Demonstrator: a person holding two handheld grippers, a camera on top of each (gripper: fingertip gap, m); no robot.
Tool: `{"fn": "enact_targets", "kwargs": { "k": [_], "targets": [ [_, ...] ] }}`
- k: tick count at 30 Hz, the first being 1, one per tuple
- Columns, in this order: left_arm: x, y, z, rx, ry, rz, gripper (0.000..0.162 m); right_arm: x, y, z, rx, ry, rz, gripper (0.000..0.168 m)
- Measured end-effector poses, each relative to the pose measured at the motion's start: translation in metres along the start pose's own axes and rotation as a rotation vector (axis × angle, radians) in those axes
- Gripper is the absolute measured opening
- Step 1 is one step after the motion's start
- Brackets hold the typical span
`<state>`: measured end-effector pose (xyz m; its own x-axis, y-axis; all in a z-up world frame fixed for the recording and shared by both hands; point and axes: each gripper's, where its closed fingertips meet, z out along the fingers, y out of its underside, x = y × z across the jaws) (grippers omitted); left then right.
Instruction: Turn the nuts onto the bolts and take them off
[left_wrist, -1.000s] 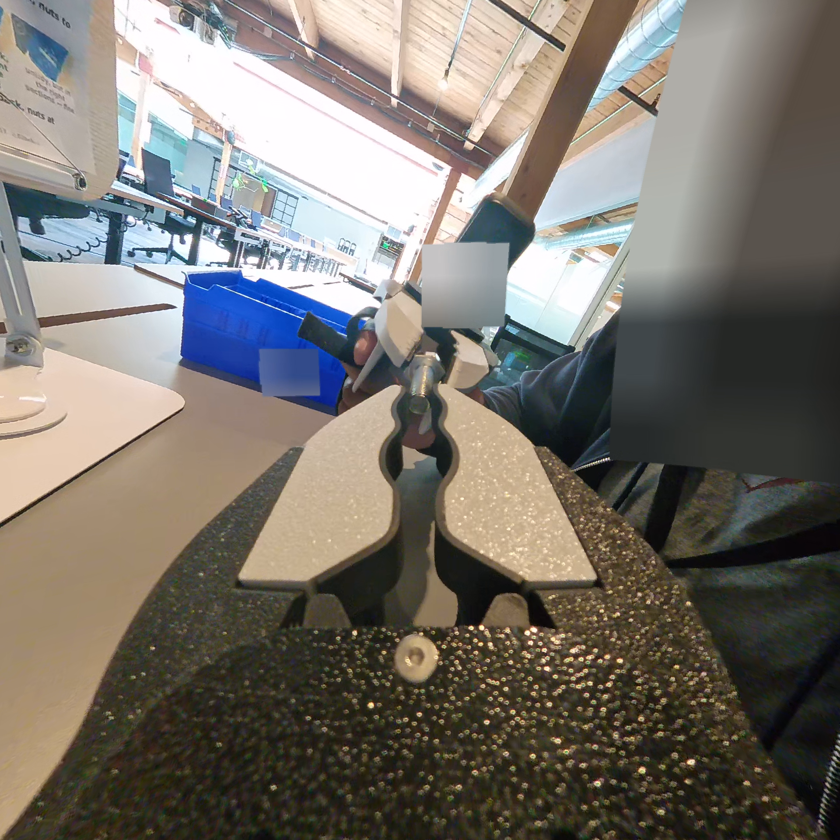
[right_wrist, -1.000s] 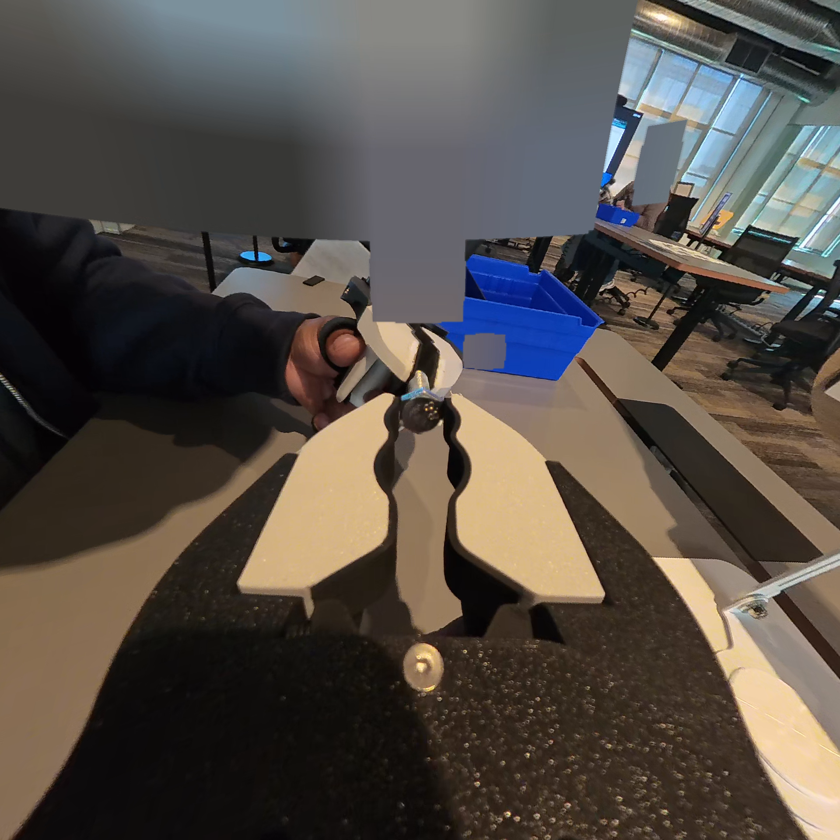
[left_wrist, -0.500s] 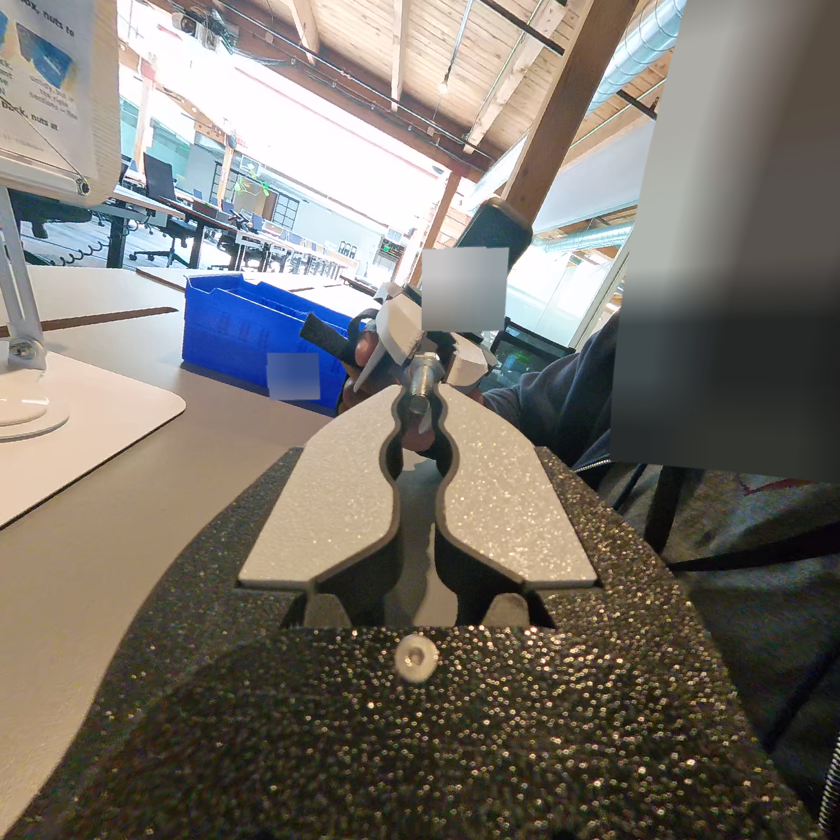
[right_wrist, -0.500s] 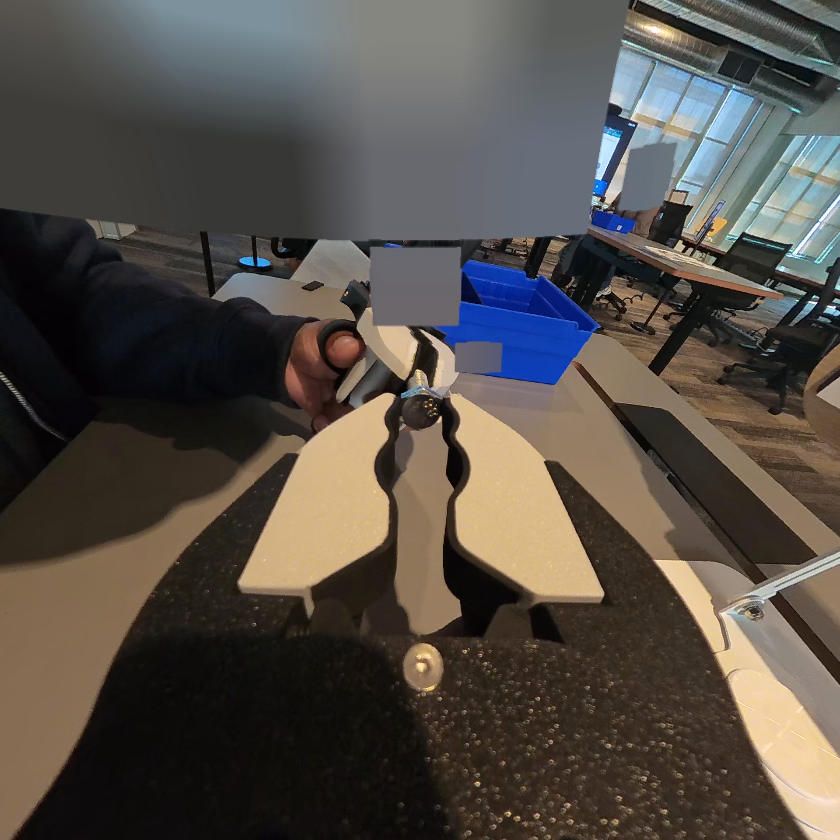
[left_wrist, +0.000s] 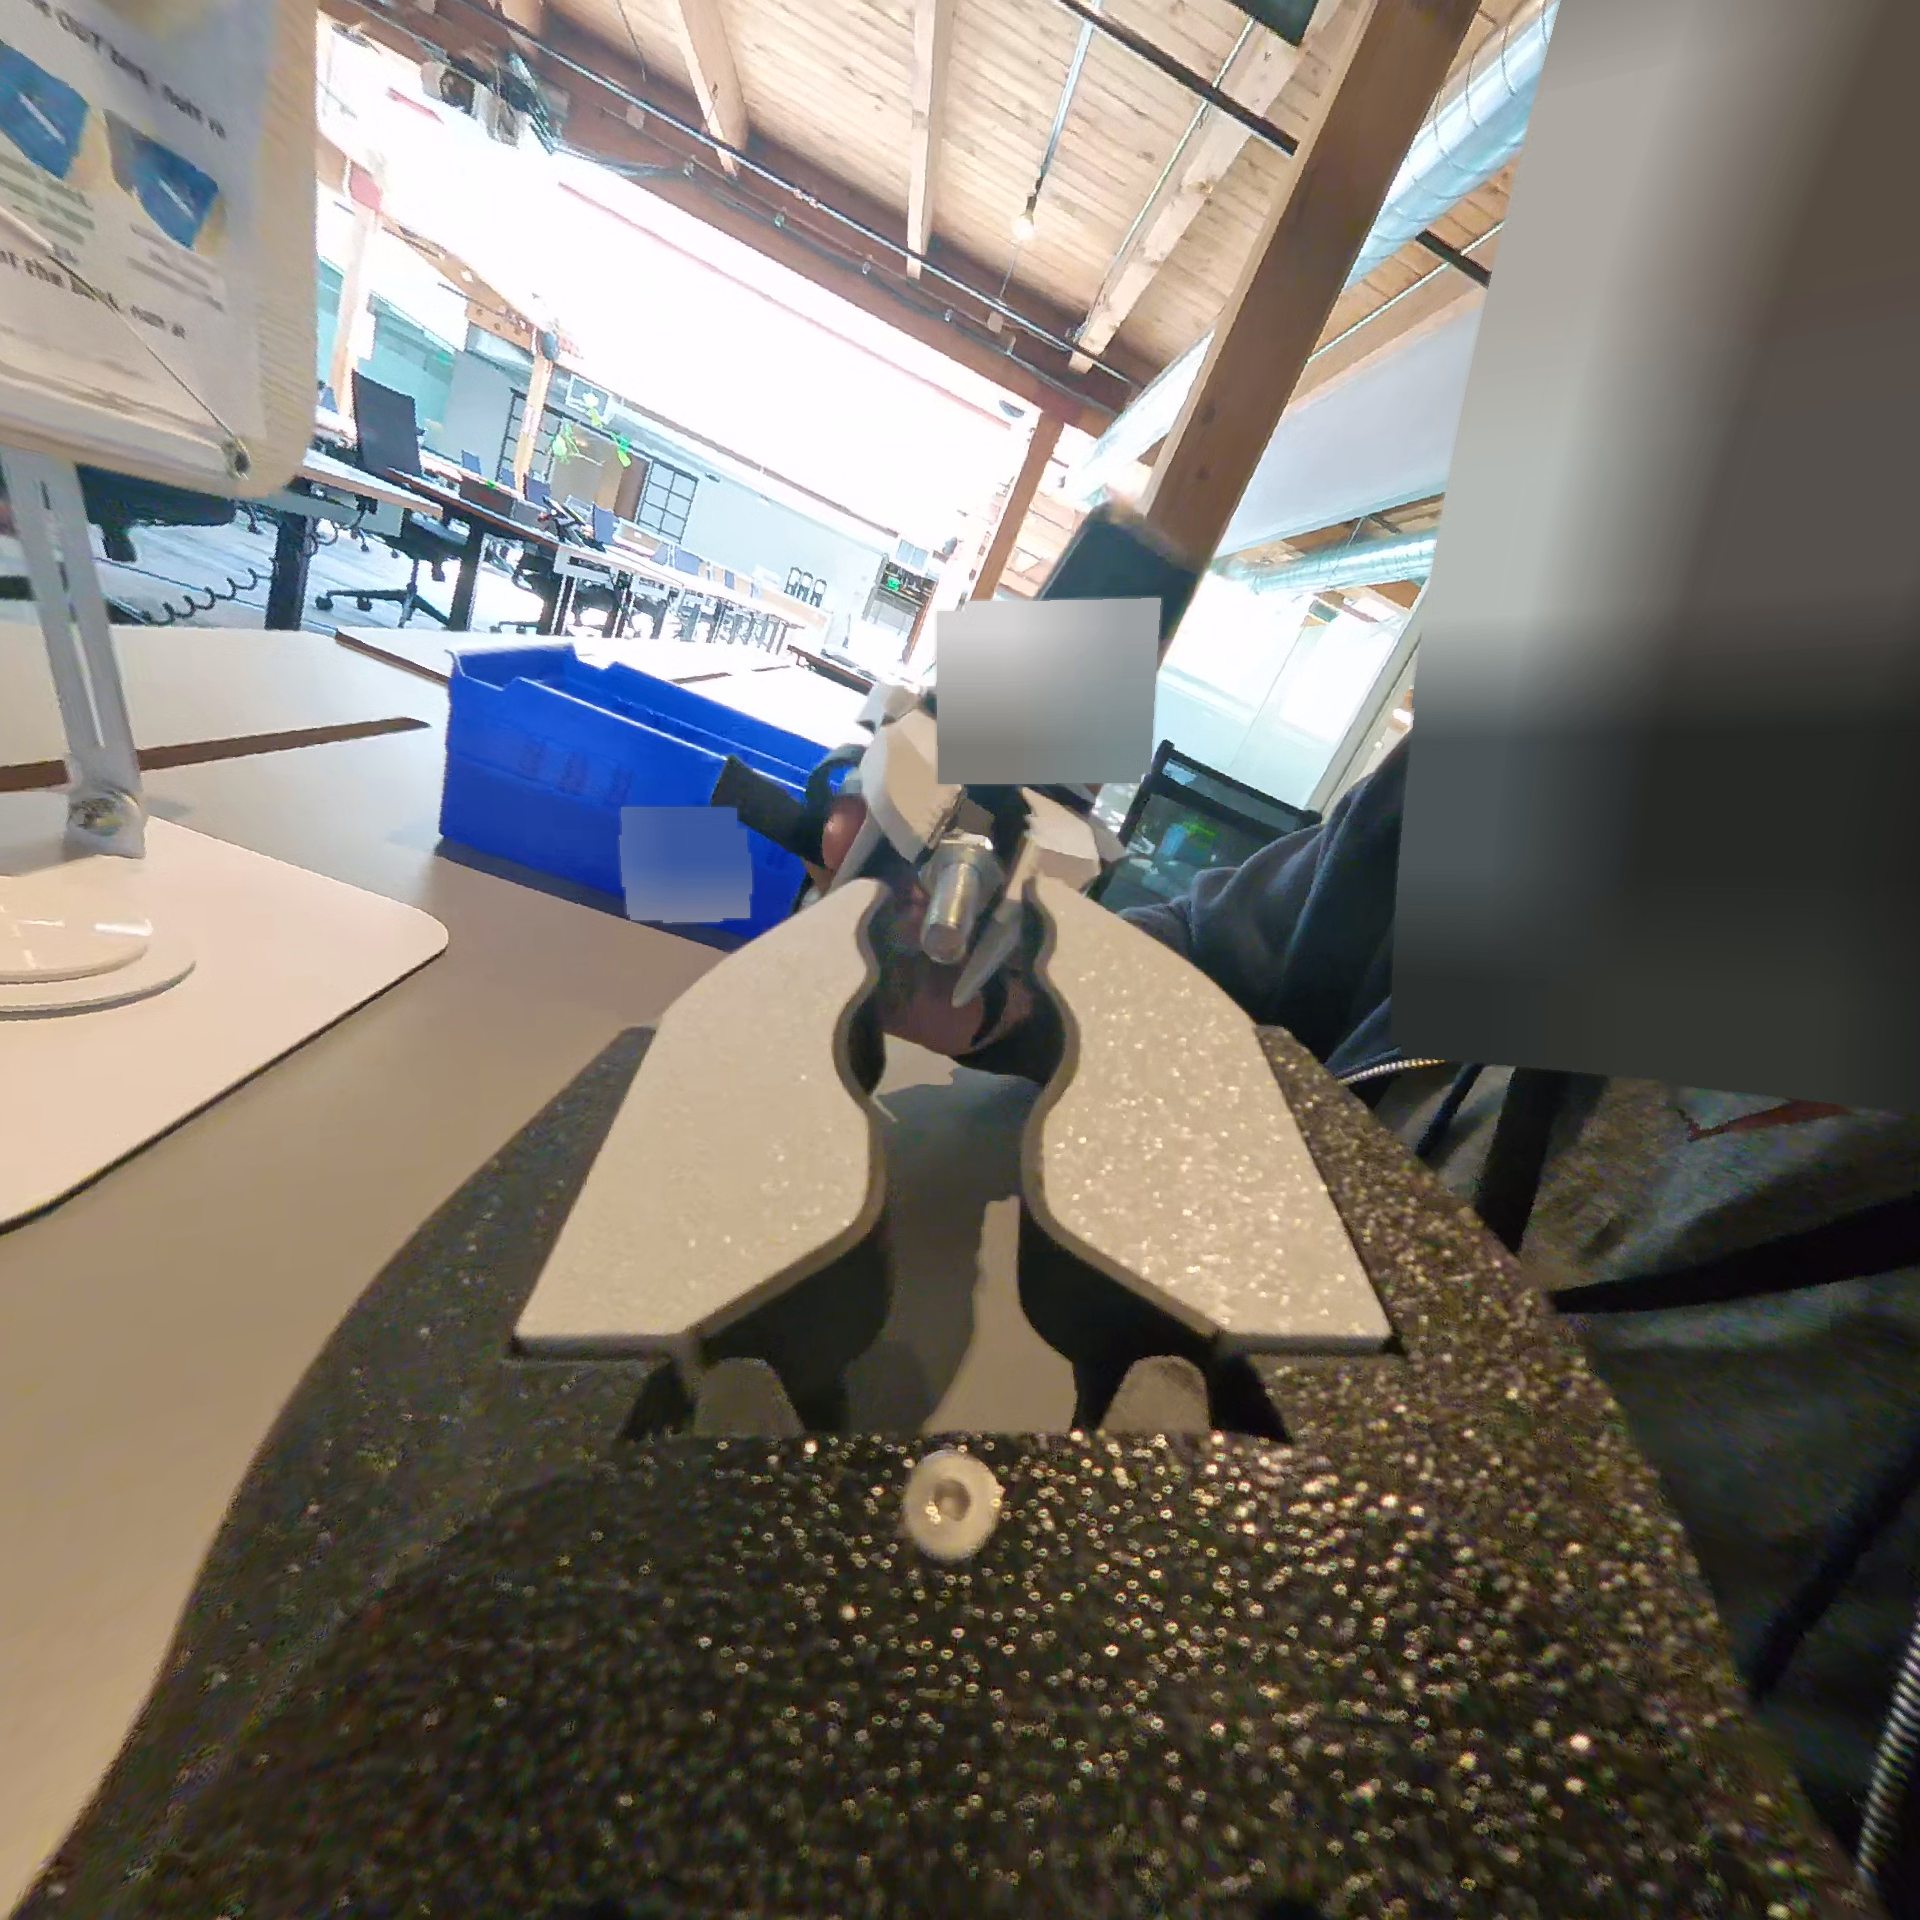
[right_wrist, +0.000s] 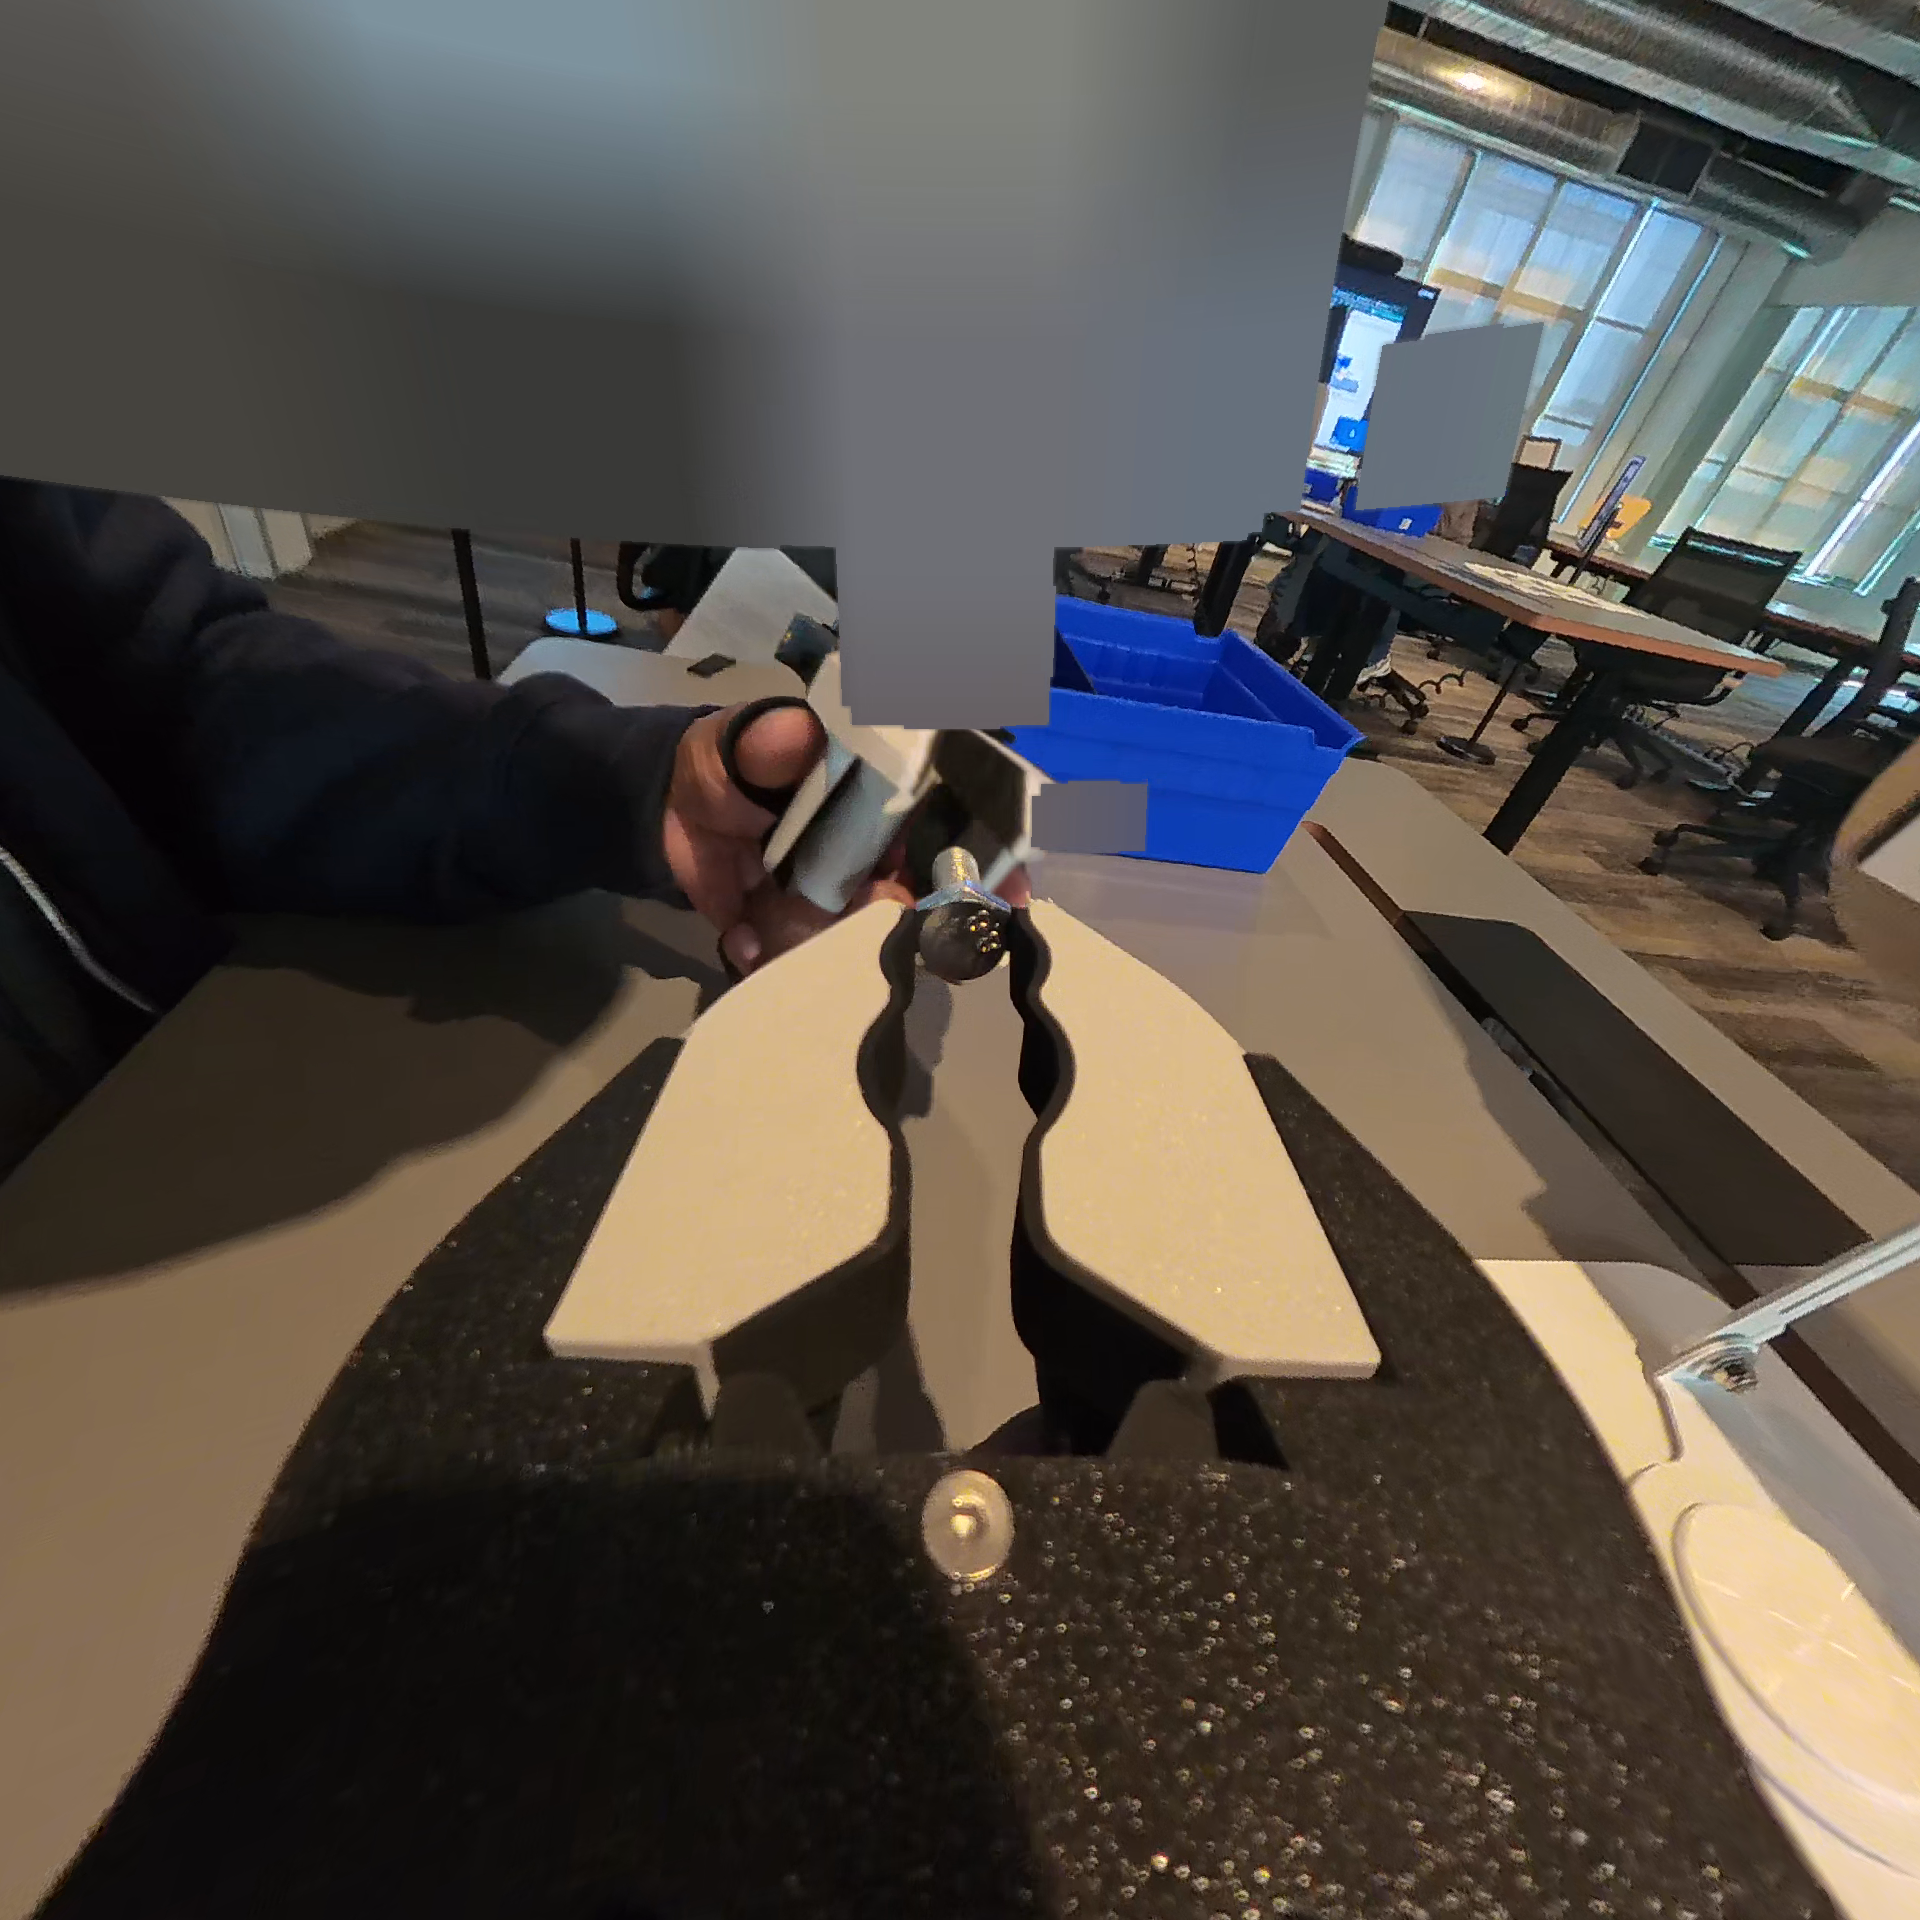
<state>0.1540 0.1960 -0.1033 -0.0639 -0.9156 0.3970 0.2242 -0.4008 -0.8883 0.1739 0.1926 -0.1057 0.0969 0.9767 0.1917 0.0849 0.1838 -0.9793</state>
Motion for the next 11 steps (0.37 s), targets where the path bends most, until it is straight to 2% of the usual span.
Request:
{"fn": "enact_targets", "kwargs": {
  "k": [2,5,7,11],
  "targets": [
    [-0.001,-0.001,-0.008,-0.034,-0.020,0.015,0.023,0.003,-0.001,-0.005,0.012,0.011,0.013,0.016],
    [-0.017,0.019,-0.025,-0.232,-0.185,0.111,0.023,0.007,-0.003,-0.016,0.011,0.037,0.006,0.016],
    [-0.032,0.049,-0.033,-0.454,-0.301,0.147,0.020,0.008,-0.003,-0.025,0.004,0.054,-0.007,0.016],
    [-0.044,0.107,-0.038,-0.965,-0.374,0.226,0.013,0.009,0.002,-0.036,0.001,0.074,0.000,0.016]
  ]
}}
